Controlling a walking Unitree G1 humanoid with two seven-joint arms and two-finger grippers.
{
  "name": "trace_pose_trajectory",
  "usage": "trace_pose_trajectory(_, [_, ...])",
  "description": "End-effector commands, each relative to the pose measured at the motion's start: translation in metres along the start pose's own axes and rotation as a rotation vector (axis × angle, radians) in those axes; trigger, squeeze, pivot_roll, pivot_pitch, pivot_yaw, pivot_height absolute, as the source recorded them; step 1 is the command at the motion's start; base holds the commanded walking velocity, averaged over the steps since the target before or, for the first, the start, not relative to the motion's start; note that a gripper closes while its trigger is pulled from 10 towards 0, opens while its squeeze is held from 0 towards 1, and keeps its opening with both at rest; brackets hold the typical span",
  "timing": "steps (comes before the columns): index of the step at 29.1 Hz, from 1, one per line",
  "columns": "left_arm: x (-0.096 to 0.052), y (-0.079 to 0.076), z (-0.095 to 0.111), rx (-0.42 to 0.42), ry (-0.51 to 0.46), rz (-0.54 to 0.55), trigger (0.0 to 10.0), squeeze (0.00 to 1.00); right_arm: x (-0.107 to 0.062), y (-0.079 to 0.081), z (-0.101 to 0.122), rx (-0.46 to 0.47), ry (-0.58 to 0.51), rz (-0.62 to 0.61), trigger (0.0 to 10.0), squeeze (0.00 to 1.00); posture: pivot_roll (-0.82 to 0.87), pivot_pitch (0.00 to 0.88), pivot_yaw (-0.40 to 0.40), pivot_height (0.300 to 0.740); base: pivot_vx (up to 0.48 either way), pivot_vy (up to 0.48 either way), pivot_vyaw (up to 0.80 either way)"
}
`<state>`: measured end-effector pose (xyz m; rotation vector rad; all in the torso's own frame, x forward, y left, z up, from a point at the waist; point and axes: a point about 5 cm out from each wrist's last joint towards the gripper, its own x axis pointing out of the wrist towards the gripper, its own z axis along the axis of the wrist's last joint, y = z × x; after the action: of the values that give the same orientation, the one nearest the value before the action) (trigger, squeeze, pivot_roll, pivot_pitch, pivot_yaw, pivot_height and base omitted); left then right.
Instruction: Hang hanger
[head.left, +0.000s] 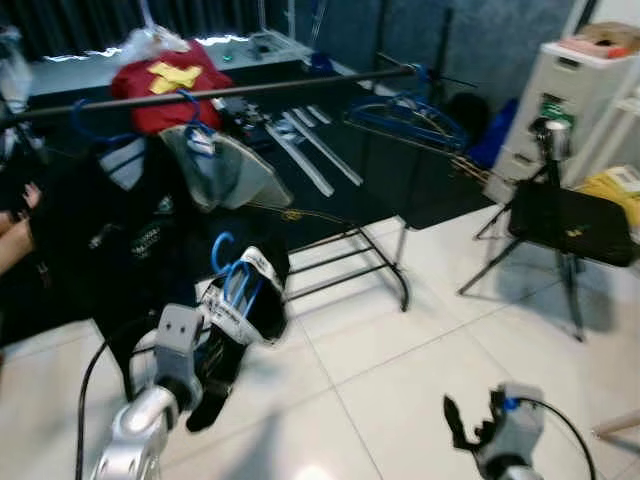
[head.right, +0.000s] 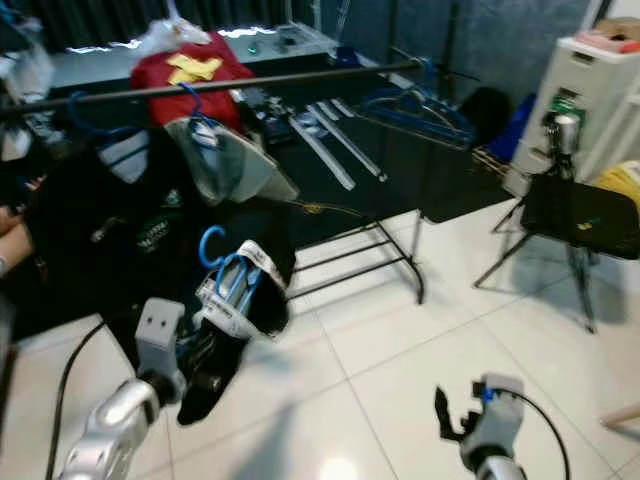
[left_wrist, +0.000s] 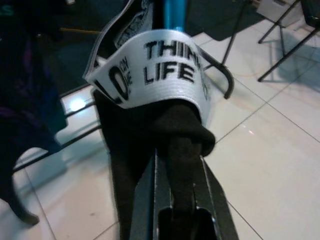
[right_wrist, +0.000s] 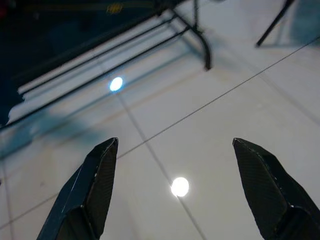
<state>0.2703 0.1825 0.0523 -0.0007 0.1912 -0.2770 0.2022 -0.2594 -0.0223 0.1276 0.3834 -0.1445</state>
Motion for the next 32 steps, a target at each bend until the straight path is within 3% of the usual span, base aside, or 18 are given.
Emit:
trace_pose_trajectory(1, [-0.001,0.002,0.004,0.006,-0.013,-0.004,10.0,0.0,0.0,0.002,-0.001,0.001,-0.009,0.005,10.0,0.0,-0.04,0.035,-0.004,0.74,0.334,0.0,0.58])
trace_pose_trajectory(12, [0.003,-0.001,0.009,0.021,-0.02,-0.052,10.0,0.0,-0.001,-0.001,0.001,0.028,-0.016,-0.013,10.0,0.0,-0.04,0.031,-0.005,0.74,0.115,0.0,0.0])
trace_pose_trajectory(23, [0.004,0.005,0.006,0.05,0.02,0.036,10.0,0.0,-0.001,0.001,0.003,0.028,-0.033,-0.009,10.0,0.0,-0.04,0.039,-0.005,0.74,0.0,0.0,0.0])
trace_pose_trajectory(26, [0.003,0.014,0.008,0.054,0.032,0.1,10.0,0.0,-0.001,0.003,0.005,0.03,-0.042,-0.007,10.0,0.0,-0.04,0.042,-0.004,0.74,0.0,0.0,0.0])
trace_pose_trajectory(32, [0.004,0.016,0.008,0.051,0.034,0.114,10.0,0.0,-0.001,0.003,0.007,0.031,-0.046,-0.007,10.0,0.0,-0.04,0.042,-0.004,0.74,0.0,0.0,0.0])
